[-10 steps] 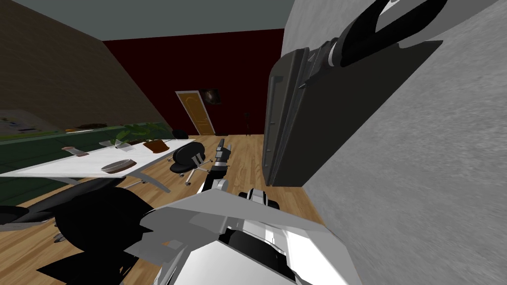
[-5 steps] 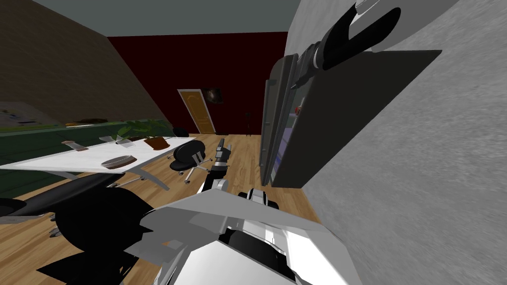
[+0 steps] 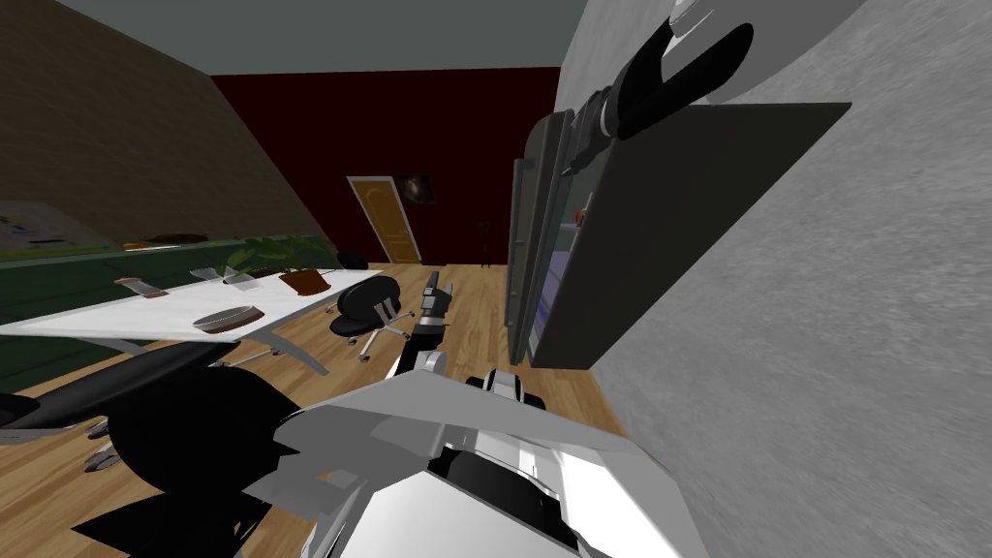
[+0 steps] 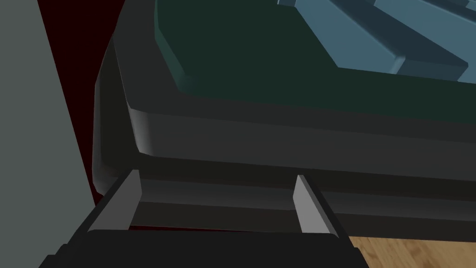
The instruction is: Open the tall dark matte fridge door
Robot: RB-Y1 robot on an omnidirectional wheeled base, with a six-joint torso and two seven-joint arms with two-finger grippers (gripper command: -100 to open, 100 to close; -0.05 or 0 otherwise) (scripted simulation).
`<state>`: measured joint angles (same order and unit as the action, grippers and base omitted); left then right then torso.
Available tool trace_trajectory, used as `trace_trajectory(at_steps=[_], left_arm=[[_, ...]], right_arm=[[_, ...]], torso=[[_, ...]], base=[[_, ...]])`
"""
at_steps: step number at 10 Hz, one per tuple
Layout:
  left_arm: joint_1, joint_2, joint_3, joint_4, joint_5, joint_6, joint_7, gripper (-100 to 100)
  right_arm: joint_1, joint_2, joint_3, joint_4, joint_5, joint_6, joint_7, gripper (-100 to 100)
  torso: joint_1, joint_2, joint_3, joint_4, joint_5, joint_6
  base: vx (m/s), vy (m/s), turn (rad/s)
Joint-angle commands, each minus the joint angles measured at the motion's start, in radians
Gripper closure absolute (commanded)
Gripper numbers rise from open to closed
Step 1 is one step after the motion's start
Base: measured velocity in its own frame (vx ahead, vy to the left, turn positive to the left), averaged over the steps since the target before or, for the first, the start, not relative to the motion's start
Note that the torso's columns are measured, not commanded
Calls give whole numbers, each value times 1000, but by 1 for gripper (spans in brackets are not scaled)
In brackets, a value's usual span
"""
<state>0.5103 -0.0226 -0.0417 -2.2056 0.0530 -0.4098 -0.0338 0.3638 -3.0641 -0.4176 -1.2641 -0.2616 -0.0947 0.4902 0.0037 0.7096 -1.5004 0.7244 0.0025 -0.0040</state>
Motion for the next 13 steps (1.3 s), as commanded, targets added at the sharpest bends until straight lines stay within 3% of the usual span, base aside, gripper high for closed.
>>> trace_trajectory(at_steps=[1, 3, 9, 12, 13], left_arm=[[0, 0, 0, 0, 0, 0, 0, 0], [0, 0, 0, 0, 0, 0, 0, 0], [0, 0, 0, 0, 0, 0, 0, 0], [0, -1, 0, 0, 0, 0, 0, 0], [0, -1, -1, 0, 0, 0, 0, 0]], right_arm=[[-9, 1, 13, 3, -7, 2, 1, 100], [-12, 0, 28, 2, -13, 2, 3, 100], [-22, -3, 73, -1, -33, 2, 6, 100], [-31, -6, 119, -4, -53, 1, 10, 100], [-31, -6, 119, -4, -53, 1, 10, 100]], torso=[[-2, 3, 4, -2, -1, 1], [6, 5, 7, -1, 2, 0], [-2, -3, -1, -1, -1, 0], [-1, 1, 2, 0, -1, 2], [0, 0, 2, 0, -1, 1]], base=[[6, 157, -166], [28, 219, -143], [29, 293, -129], [4, 372, -213], [13, 345, -100]])
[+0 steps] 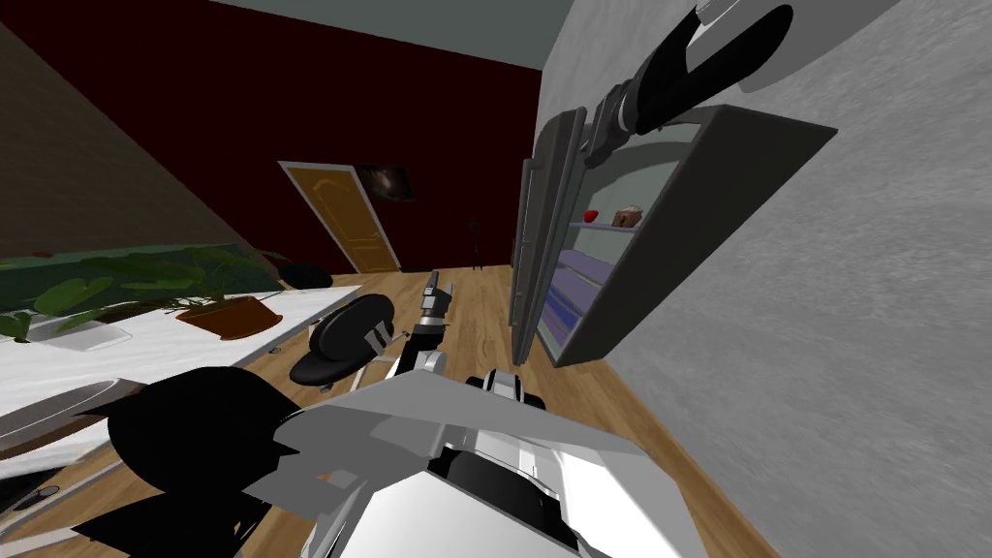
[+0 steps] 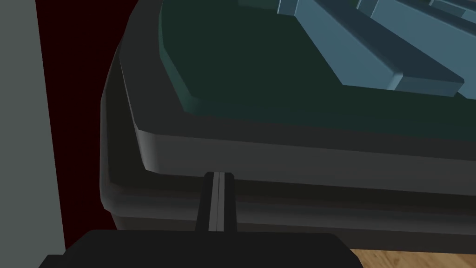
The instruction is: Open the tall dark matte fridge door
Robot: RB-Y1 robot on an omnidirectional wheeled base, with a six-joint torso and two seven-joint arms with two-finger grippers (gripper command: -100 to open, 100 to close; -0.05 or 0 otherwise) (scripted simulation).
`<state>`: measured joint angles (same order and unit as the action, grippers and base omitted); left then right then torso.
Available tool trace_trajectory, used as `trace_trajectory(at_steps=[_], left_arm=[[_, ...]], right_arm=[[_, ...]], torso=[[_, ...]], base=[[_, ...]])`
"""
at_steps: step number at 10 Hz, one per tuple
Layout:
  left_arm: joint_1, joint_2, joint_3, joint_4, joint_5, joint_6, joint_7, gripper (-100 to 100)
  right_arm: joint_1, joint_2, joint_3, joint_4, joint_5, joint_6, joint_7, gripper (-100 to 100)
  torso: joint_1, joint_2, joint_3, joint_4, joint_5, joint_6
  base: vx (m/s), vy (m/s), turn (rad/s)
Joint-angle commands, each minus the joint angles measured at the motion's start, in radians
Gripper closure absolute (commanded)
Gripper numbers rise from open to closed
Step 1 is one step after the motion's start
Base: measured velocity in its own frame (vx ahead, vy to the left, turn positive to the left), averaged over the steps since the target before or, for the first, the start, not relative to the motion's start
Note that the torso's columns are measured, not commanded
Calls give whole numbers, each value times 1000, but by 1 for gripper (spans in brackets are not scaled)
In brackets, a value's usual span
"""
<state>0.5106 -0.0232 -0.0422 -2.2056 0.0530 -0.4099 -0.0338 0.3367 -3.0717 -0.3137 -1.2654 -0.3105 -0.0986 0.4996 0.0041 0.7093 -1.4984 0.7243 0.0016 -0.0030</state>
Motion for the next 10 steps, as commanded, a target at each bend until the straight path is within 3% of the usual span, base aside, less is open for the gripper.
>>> trace_trajectory(at_steps=[1, 2, 4, 5, 6, 10], left_arm=[[0, 0, 0, 0, 0, 0, 0, 0], [0, 0, 0, 0, 0, 0, 0, 0], [0, 0, 0, 0, 0, 0, 0, 0], [0, 1, 0, 0, 0, 0, 0, 0], [0, 1, 1, 0, 0, 0, 0, 0], [0, 1, 1, 0, 0, 0, 0, 0]], right_arm=[[-7, 1, 30, -4, -11, 5, 2, 100], [-10, 0, 45, -5, -17, 5, 3, 100], [-14, -2, 39, -2, -17, 7, 2, 100], [-18, 41, 42, 4, -17, 7, -1, -100], [-18, 41, 42, 4, -17, 7, -1, -100], [-27, 110, 66, 37, -14, 6, -16, -100]], torso=[[-3, 1, -1, 0, 0, -3], [-6, 6, 4, 1, -2, 0], [-7, 8, 7, 1, -3, 1], [-15, 10, 8, 3, -5, 1], [-18, 13, 10, 6, -7, 3], [-1, 29, 23, 14, -1, 3]], base=[[-62, 291, -91], [-21, 340, -202], [10, 236, -74], [-12, 60, -4], [-1, 41, -15], [41, 48, -38]])
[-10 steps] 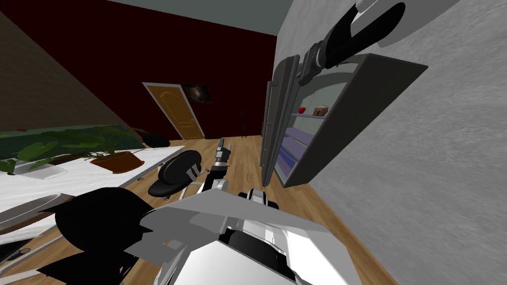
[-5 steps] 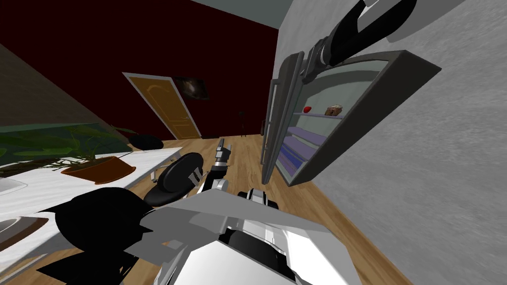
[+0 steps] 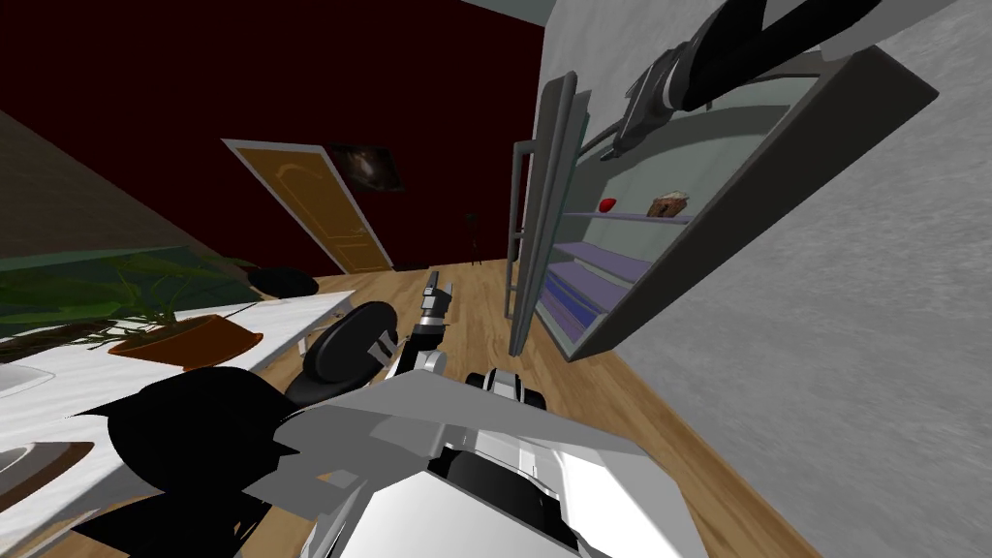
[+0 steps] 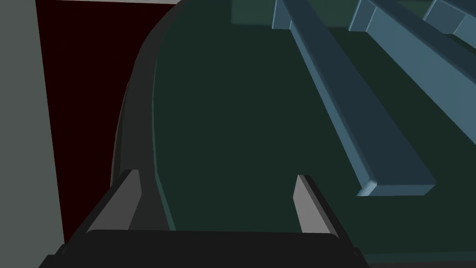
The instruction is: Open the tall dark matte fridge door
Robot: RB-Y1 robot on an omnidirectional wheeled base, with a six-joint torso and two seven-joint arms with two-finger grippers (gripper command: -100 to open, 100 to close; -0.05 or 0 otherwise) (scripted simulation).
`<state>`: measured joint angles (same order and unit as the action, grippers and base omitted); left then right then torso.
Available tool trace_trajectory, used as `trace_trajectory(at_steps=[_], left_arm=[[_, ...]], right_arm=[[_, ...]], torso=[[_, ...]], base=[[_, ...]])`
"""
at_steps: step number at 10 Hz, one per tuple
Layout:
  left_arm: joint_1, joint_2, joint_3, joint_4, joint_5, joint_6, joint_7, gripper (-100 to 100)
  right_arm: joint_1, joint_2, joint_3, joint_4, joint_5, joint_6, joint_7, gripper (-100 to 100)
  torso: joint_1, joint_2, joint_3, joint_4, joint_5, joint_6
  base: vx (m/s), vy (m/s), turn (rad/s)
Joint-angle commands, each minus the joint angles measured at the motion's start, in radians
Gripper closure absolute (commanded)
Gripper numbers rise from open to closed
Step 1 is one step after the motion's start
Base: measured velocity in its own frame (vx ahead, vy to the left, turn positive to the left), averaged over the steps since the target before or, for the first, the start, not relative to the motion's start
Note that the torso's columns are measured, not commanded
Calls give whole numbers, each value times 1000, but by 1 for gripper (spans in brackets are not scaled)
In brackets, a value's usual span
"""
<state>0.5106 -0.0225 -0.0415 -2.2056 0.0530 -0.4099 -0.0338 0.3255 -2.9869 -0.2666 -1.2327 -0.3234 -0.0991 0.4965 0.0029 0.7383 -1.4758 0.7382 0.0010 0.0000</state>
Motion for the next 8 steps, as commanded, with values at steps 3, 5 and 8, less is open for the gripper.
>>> trace_trajectory(at_steps=[3, 5, 8], left_arm=[[0, 0, 0, 0, 0, 0, 0, 0], [0, 0, 0, 0, 0, 0, 0, 0], [0, 0, 0, 0, 0, 0, 0, 0]], right_arm=[[-16, 8, 42, 9, -8, 1, -17, -100], [-18, 27, 59, 15, -12, -2, -21, -100], [-12, -29, 79, -10, -28, -10, -14, -100]], torso=[[6, 0, 0, 0, 2, -1], [-5, -1, 0, 0, -2, 0], [-3, 0, 0, 0, -1, 0]], base=[[89, 233, -92], [93, 215, -80], [86, 225, -93]])
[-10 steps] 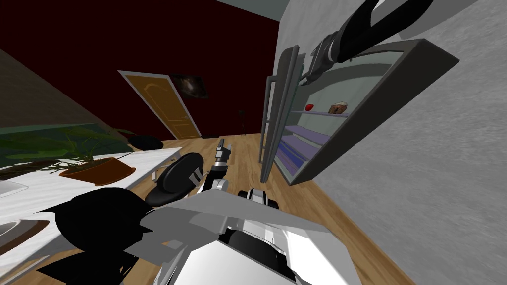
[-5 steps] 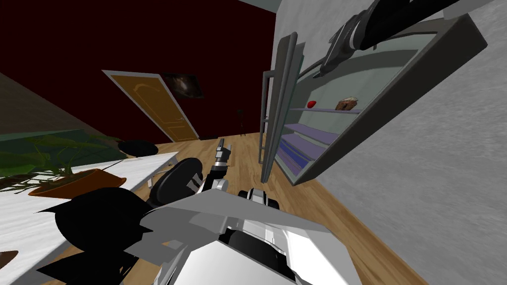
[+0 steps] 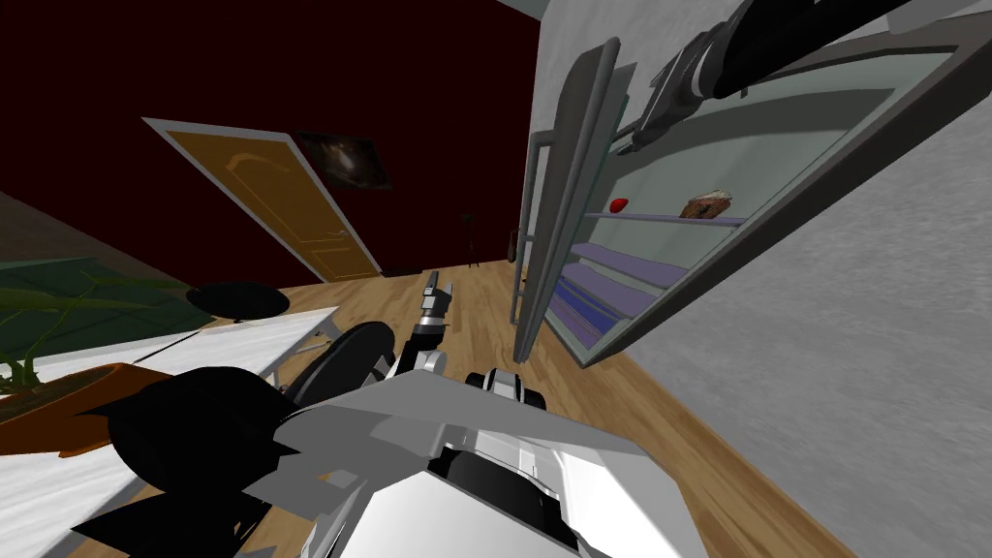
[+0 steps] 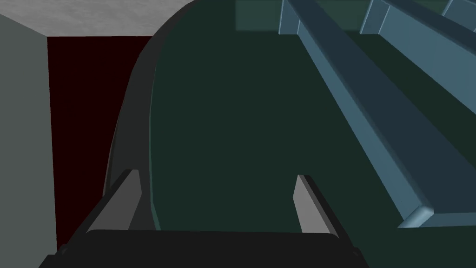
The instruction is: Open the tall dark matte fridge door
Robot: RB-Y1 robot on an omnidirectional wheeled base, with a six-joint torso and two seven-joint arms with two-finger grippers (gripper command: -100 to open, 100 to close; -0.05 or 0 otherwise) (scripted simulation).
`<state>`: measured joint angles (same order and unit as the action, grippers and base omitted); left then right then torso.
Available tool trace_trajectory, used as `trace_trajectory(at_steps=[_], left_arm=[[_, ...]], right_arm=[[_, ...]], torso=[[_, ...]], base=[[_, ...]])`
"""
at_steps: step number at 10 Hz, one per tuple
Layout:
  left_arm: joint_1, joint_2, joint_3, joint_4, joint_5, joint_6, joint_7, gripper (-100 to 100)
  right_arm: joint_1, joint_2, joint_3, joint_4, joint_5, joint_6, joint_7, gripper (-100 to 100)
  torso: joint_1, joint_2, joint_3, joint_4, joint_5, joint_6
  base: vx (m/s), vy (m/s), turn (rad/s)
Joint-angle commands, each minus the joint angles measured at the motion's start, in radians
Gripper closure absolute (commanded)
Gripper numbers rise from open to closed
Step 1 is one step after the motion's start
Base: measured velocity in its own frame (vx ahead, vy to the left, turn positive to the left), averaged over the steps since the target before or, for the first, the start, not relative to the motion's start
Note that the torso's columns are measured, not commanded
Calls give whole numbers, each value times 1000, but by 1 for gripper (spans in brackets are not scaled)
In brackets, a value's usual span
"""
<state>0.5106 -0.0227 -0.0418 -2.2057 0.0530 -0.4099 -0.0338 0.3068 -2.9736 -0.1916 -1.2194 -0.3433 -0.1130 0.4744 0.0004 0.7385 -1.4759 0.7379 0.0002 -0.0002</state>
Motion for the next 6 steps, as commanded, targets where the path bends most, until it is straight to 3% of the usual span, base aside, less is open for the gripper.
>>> trace_trajectory(at_steps=[1, 3, 6], left_arm=[[0, 0, 0, 0, 0, 0, 0, 0], [0, 0, 0, 0, 0, 0, 0, 0], [0, 0, 0, 0, 0, 0, 0, 0]], right_arm=[[8, -60, 5, -26, -10, 3, 9, -100], [9, -96, 7, -31, -12, 2, 10, -100], [0, -87, 14, -27, -12, -7, 10, -100]], torso=[[1, 1, 1, 0, 1, 0], [-3, 0, 0, -1, 0, -2], [-1, -4, -2, -1, -1, 1]], base=[[65, 176, -56], [15, 59, -1], [54, 25, 1]])
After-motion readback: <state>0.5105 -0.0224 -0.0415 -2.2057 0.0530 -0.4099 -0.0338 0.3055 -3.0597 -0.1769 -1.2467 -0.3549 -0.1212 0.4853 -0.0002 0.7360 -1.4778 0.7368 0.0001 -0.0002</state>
